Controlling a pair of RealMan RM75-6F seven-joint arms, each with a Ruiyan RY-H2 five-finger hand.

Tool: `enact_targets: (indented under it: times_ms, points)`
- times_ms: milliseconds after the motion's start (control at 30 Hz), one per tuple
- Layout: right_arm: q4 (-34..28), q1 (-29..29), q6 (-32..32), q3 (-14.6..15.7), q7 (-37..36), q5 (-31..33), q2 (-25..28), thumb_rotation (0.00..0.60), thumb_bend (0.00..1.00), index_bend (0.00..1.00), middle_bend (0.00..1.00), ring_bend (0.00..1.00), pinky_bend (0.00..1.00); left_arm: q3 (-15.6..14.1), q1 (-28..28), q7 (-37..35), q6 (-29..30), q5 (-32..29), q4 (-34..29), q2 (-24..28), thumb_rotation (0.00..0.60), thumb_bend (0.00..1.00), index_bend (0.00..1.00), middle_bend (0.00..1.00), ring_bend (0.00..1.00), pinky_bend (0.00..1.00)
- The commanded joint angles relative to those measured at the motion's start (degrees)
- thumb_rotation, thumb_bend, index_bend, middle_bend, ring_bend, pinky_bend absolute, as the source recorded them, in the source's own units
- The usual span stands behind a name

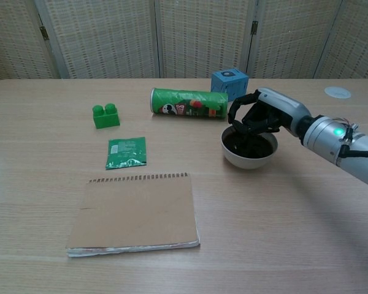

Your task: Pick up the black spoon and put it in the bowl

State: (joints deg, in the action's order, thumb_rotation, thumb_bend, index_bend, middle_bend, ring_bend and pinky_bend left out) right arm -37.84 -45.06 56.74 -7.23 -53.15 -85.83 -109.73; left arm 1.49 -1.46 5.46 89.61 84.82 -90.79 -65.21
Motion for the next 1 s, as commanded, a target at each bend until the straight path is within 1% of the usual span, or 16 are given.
enact_targets:
  times_ms: [33,200,467,600,800,867,967,1000]
  points:
    - [0.21,-0.31,0.22,0.16,-0.67,-0.38,-0.72,0.600,0.43,0.65,1.00,1.00,1.00,0.01,-0.09,-0.03,0.11,-0.06,0.01,0.05,0.600,0.17,0.20,0.15,0.10,0.15]
    - [-0.98,0.63,1.93,1.38,-1.62,-1.44,-0.56,0.600,0.43,0.65,1.00,1.00,1.00,0.06,-0.16,-0.22,0.33,0.02,0.02,0.14,0.600,0.17,0.20,0.15,0.10,0.15]
    - [-3.53,3.16,4.47,3.55,-1.07,-2.76,1.78,0.600,0.44,0.65,1.00,1.00,1.00,0.09,0.11,-0.45,0.30,0.54,0.21,-0.11,0.600,0.17,0.20,0.15,0.10,0.15]
    - [-3.71,3.93,4.17,3.59,-0.31,-2.18,2.95,0.600,0.44,0.65,1.00,1.00,1.00,0.05,0.18,-0.50,0.23,0.65,0.30,-0.19,0.600,0.17,0.20,0.15,0.10,0.15]
    - [-2.69,3.78,3.76,2.45,0.13,-1.17,3.13,0.600,0.43,0.65,1.00,1.00,1.00,-0.01,0.17,-0.48,0.25,0.72,0.27,-0.32,0.600,0.17,0.20,0.15,0.10,0.15]
    - [-2.45,3.61,3.84,2.34,0.23,-1.26,3.02,0.600,0.41,0.65,1.00,1.00,1.00,-0.01,0.11,-0.51,0.36,0.72,0.27,-0.31,0.600,0.17,0.20,0.15,0.10,0.15]
    - [-2.46,3.57,4.14,2.66,0.46,-1.75,3.05,0.600,0.35,0.65,1.00,1.00,1.00,-0.04,-0.01,-0.56,0.41,0.57,0.27,-0.26,0.600,0.17,0.20,0.15,0.10,0.15]
    - [-2.54,3.65,4.36,2.82,0.54,-1.94,3.12,0.600,0.33,0.63,1.00,1.00,1.00,-0.05,-0.03,-0.56,0.41,0.57,0.28,-0.27,0.600,0.17,0.20,0.15,0.10,0.15]
